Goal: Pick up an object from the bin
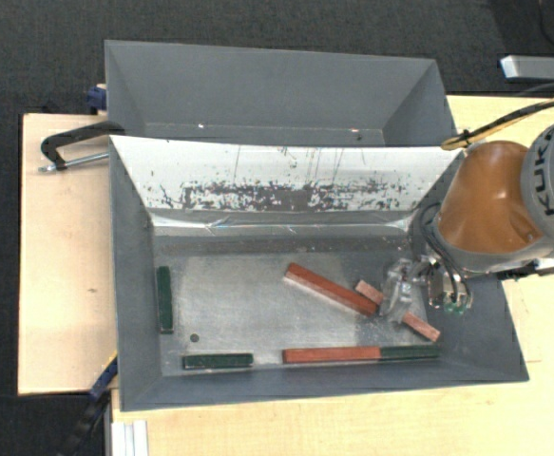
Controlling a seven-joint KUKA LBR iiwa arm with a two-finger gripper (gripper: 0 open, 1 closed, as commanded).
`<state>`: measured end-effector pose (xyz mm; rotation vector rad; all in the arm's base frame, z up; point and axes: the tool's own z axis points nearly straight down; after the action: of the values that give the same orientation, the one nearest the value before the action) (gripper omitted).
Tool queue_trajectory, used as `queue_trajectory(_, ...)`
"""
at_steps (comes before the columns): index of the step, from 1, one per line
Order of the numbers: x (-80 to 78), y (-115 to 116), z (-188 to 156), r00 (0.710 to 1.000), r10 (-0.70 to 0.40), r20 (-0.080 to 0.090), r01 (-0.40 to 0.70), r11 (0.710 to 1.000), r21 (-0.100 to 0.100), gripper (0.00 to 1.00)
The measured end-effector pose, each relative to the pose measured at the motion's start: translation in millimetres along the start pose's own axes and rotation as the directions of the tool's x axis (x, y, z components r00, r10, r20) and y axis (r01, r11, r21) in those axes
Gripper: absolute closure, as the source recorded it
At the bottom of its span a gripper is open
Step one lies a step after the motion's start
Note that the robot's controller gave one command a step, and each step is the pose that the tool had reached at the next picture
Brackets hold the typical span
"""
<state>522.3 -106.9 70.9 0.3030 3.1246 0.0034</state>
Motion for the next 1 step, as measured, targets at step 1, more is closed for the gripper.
queue_trajectory(1,0.0,0.0,0.0,1.000,0.000,0.000,0.000,1.000,0.000,1.00)
